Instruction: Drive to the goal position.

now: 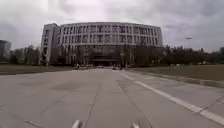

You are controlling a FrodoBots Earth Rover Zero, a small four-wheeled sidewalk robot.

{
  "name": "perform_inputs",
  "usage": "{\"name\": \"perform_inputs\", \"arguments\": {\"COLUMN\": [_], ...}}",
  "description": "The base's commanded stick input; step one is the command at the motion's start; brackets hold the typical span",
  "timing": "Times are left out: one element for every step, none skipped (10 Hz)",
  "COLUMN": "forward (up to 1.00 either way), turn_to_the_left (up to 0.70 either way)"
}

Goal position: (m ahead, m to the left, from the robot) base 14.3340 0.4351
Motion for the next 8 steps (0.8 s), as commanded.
{"name": "perform_inputs", "arguments": {"forward": [0.85, 0.85, 0.85, 0.85, 0.85, 0.85, 0.85, 0.85], "turn_to_the_left": [0.0, 0.0, 0.0, 0.0, 0.0, 0.0, 0.0, 0.0]}}
